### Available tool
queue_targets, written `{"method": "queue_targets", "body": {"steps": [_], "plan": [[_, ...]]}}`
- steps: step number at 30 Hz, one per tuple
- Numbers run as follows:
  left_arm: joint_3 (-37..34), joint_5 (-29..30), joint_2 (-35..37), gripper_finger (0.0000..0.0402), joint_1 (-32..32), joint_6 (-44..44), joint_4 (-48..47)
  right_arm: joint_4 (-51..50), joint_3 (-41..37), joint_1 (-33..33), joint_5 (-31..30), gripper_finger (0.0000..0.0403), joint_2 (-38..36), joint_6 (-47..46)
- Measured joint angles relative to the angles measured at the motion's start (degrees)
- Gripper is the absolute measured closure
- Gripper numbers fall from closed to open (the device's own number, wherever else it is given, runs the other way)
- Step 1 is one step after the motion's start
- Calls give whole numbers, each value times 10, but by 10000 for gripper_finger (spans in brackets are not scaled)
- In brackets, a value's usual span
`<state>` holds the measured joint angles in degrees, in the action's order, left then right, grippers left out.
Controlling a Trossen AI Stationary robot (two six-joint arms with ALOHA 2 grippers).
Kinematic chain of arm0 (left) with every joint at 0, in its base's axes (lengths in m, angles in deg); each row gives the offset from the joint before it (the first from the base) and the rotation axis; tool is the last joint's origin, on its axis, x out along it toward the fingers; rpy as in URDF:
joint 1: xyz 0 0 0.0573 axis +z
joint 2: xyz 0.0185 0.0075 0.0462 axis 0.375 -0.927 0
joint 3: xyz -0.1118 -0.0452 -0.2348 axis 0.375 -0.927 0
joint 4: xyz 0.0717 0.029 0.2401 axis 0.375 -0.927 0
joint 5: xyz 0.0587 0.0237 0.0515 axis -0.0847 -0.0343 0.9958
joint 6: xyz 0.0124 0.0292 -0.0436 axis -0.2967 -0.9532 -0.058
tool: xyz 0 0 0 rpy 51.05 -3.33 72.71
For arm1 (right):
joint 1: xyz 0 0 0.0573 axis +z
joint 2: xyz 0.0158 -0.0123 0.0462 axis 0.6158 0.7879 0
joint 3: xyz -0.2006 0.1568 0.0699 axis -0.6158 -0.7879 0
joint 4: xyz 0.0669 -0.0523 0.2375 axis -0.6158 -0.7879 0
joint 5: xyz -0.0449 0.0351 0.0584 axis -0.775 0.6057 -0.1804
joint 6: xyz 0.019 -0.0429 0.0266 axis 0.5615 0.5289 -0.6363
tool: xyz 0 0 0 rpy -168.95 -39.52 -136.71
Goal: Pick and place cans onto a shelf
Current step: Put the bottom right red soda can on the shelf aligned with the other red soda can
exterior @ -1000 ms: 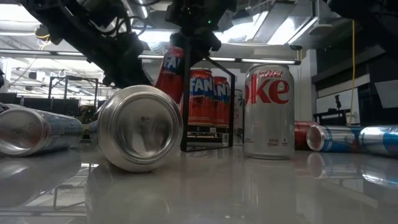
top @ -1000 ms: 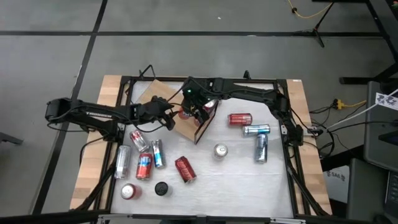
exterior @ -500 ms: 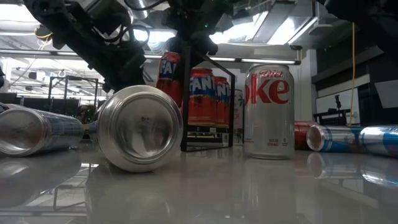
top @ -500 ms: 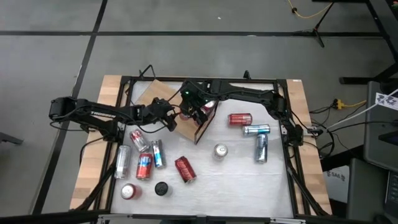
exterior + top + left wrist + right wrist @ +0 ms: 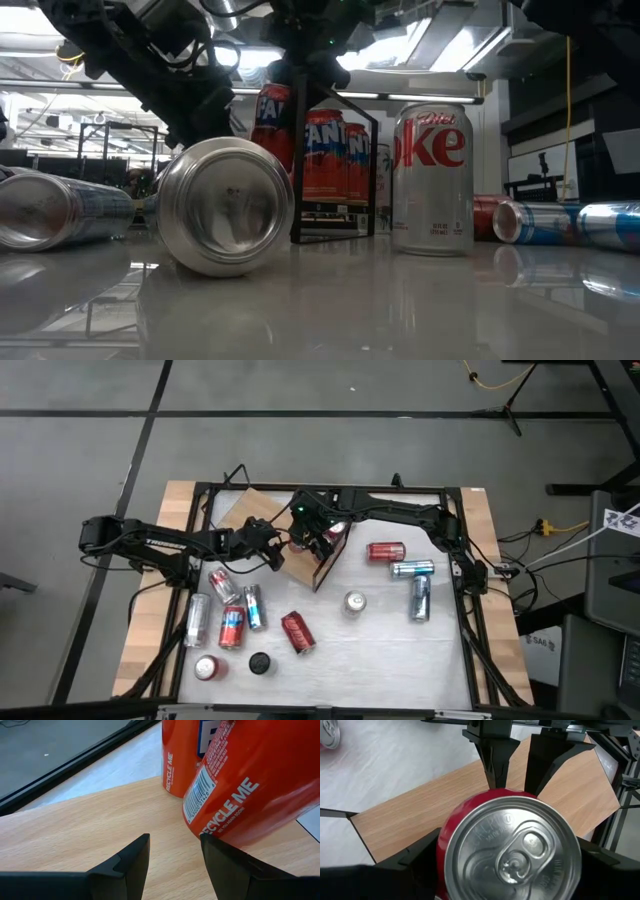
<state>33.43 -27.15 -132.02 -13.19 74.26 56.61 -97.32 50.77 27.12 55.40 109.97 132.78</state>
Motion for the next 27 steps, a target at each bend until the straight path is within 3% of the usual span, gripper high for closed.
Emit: {"method": "queue_targets", "body": {"steps": [10, 16, 27], "plan": [[0, 2, 3, 219, 0, 0, 0, 0, 0, 0, 0, 91, 0, 0], [0, 51, 6, 219, 3, 1, 10, 4, 0, -1, -5, 91, 1, 0], [0, 54, 6, 219, 10, 0, 82, -1, 0, 0, -2, 90, 1, 0]]}}
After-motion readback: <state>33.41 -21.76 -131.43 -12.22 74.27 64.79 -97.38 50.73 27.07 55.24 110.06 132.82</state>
